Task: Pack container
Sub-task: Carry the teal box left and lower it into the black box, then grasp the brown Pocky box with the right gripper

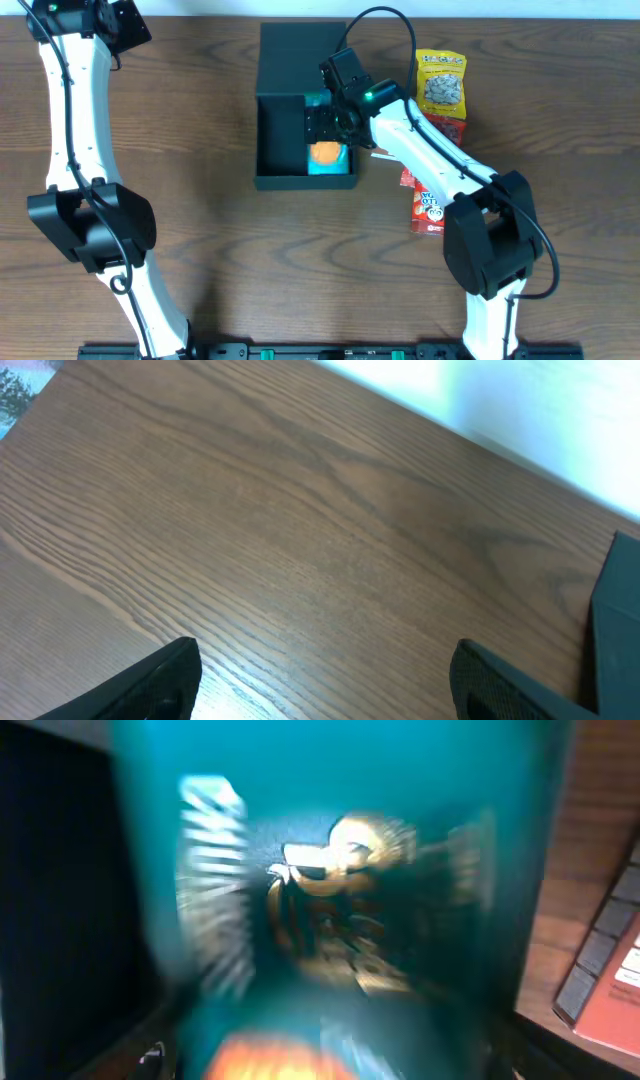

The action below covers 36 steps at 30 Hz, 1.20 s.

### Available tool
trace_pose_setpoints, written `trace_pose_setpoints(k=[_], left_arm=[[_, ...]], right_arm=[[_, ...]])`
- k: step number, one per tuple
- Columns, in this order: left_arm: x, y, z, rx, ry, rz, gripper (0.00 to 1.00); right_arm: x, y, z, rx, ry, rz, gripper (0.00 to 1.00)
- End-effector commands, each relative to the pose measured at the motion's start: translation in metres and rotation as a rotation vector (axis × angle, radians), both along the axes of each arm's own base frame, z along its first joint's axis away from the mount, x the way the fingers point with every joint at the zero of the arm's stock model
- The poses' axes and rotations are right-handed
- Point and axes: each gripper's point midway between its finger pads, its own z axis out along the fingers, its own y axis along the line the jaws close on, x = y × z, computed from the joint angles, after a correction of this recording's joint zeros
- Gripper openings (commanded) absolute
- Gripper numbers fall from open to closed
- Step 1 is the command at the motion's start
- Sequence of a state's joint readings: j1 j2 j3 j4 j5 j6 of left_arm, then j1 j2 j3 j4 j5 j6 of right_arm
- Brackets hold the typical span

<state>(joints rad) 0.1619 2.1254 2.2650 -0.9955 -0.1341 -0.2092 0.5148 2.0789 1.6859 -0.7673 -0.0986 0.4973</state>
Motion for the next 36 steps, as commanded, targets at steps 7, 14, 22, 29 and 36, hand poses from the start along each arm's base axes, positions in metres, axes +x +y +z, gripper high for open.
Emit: trace_pose_setpoints(k=[7,14,22,29,36], left_arm=[[-0.001,0.0,-0.011,-0.006,0.031,-0.007,0.81],[-0.007,-0.001,-0.015,-0.01,0.059,-0.007,0.81],[-0.008,-0.001,-0.016,-0.012,0.067,-0.006,0.8],[-0.007,-0.001,-0.015,-0.013,0.059,-0.004,0.81],[-0.006,-0.004,-0.015,-0.025,0.055,-0.013,0.81]], right_arm=[[0.017,0.012,0.041,0.019,-0.117,0.062,0.99],[0.054,-0.026,0.078,-0.139,-0.274,0.012,0.99],[0.068,-0.103,0.067,-0.199,-0.198,-0.133,0.99],[0.072,-0.133,0.03,-0.204,-0.105,-0.199,0.99],[0.069,-0.131,-0.008,-0.211,-0.023,-0.184,0.99]])
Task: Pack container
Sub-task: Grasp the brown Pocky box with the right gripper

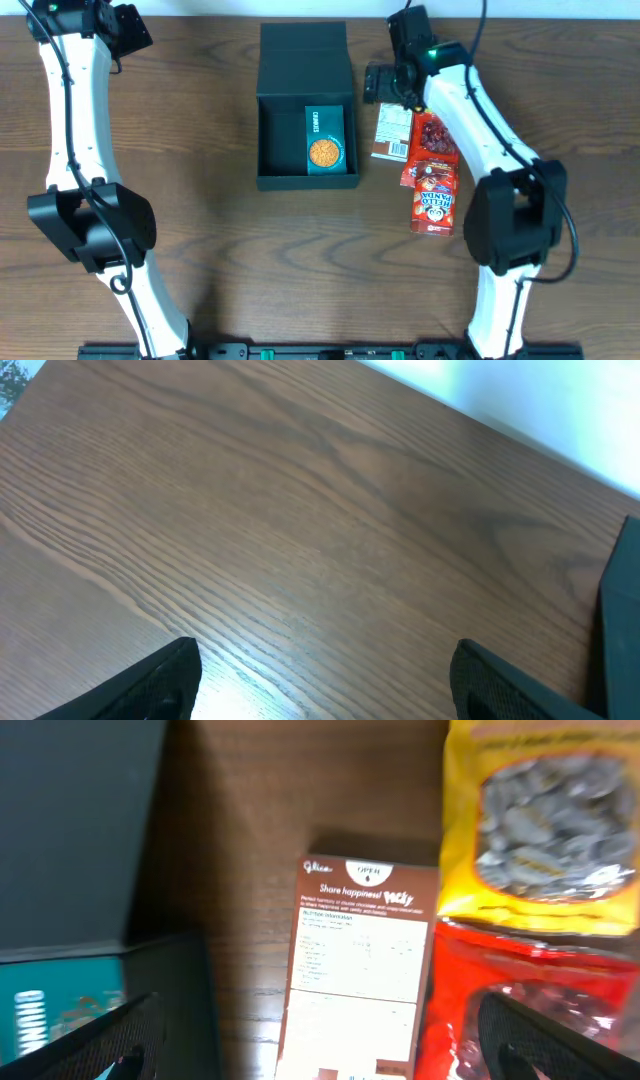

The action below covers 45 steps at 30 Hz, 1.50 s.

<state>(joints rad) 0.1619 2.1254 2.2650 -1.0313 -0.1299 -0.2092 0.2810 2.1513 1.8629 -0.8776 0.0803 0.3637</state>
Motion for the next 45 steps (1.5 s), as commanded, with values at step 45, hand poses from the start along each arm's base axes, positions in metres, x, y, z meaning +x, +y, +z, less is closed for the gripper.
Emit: trace_pose_setpoints(k=[45], left_arm=[[0.002,-0.003,-0.011,-0.024,0.019,-0.015,0.8]], right_arm=[[-0.032,-0.018,-0.099,0.016,0.293,-0.07,0.81]])
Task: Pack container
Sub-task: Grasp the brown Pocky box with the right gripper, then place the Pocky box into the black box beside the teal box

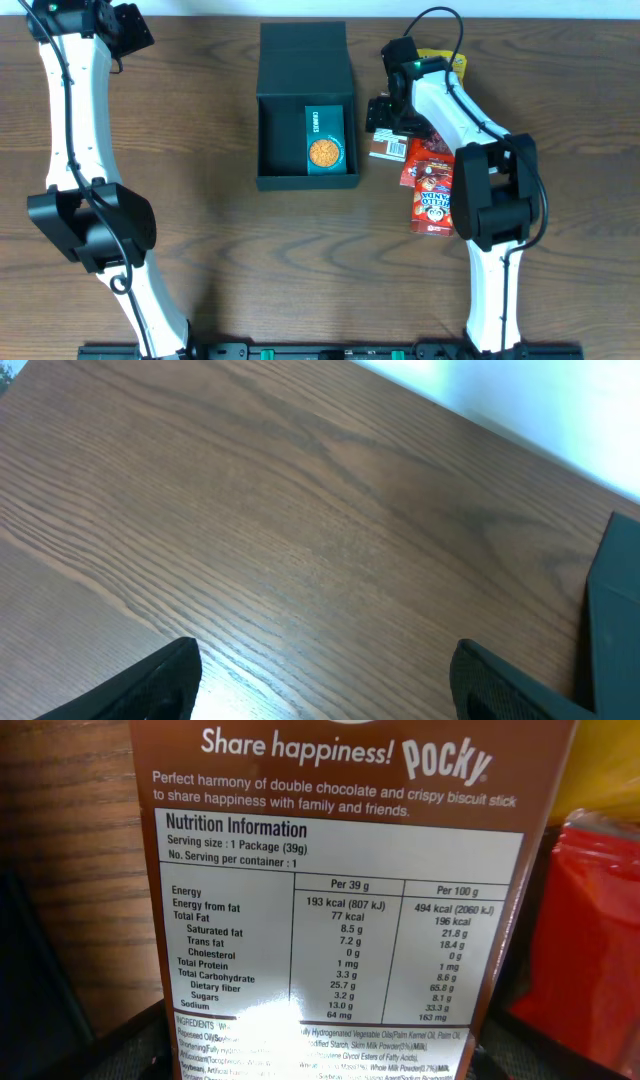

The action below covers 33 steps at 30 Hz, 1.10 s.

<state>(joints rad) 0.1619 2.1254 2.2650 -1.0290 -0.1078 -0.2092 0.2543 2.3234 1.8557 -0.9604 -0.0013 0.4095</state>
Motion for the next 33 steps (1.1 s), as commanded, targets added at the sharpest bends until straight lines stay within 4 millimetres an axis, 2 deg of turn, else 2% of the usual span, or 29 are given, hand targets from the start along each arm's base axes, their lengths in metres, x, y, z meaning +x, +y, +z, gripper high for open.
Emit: trace_pose_setpoints(k=[1,7,11,21,24,27,30,33], left_arm=[[0.0,0.0,-0.01,-0.006,0.024,-0.003,0.81],[0.0,0.0,-0.01,-0.006,0.024,-0.004,0.8],[0.0,0.0,-0.01,-0.006,0.024,-0.003,0.81],[0.0,0.0,-0.01,-0.006,0.024,-0.003,0.81],[0.0,0.0,-0.01,-0.006,0.024,-0.003,0.8],[0.0,0.0,-0.01,-0.006,0.024,-0.003,0.81],[0.0,0.0,-0.01,-0.006,0.024,-0.003,0.8],[0.0,0.0,-0.01,-0.005,0.024,-0.003,0.81]], right_arm=[[0.0,-0.011,-0.009,-0.005,0.018,-0.024,0.8],[0.003,-0.014,-0.005,-0.002,0.009,-0.031,0.78],[0.014,-0.011,0.011,0.007,-0.031,-0.024,0.78],[0.053,0.011,0.102,0.044,-0.2,0.062,0.73],[0.056,0.025,0.13,0.059,-0.248,0.098,0.73],[0.054,0.05,0.151,0.085,-0.285,0.159,0.73],[0.043,0.085,0.161,0.119,-0.298,0.225,0.74],[0.026,0.123,0.161,0.151,-0.287,0.301,0.75]])
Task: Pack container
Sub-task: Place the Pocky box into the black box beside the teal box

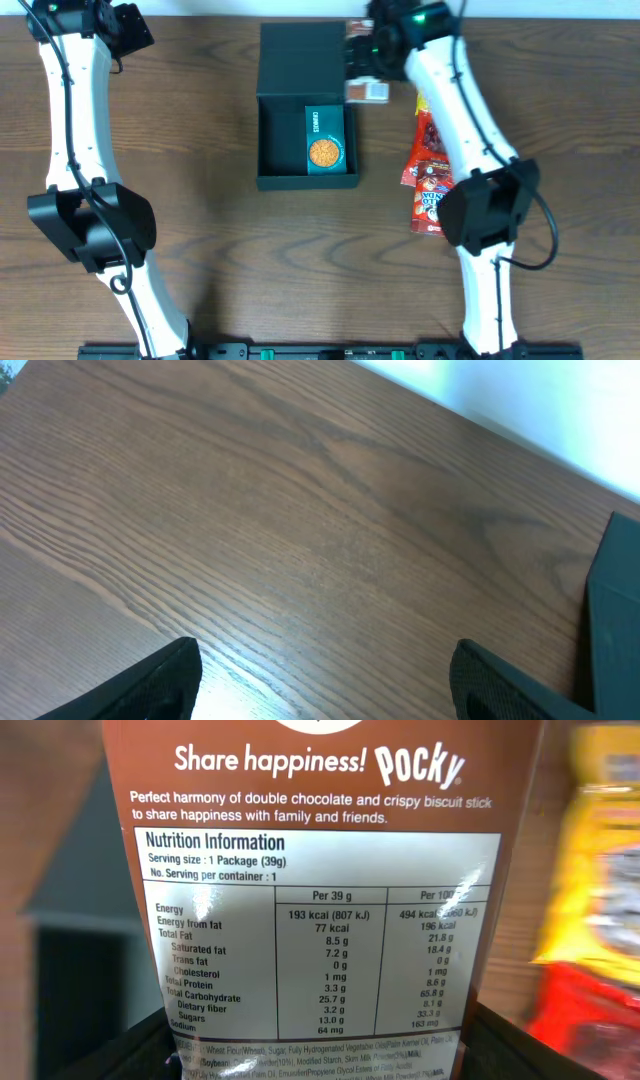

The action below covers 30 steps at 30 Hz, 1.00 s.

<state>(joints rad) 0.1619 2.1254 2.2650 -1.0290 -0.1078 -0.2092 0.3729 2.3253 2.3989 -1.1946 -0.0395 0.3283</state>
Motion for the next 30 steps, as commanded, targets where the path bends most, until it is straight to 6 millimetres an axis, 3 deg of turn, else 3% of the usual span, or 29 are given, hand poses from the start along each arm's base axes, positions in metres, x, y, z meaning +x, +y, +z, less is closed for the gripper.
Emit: trace_pose_setpoints(k=[1,7,13,17,24,30], left_arm=[[0.0,0.0,-0.01,-0.004,0.024,-0.003,0.81],[0.0,0.003,-0.01,0.004,0.026,0.003,0.81],[-0.001,0.002,-0.011,0.003,0.03,0.003,0.81],[-0.003,0.002,-0.012,0.002,0.037,0.003,0.81],[-0.004,0.002,-0.012,0.0,0.041,0.002,0.81],[-0.004,0.001,-0.013,-0.003,0.044,0.001,0.81]], right_arm=[[-0.022,0.049,0.005,0.029,0.002,0.121,0.75],[-0.057,0.108,0.004,0.031,0.005,0.24,0.77],[-0.083,0.137,-0.005,0.03,0.038,0.256,0.77],[-0.095,0.141,-0.017,0.027,0.091,0.198,0.76],[-0.099,0.131,-0.039,-0.003,0.14,0.108,0.76],[-0.102,0.132,-0.041,0.0,0.152,0.081,0.72]])
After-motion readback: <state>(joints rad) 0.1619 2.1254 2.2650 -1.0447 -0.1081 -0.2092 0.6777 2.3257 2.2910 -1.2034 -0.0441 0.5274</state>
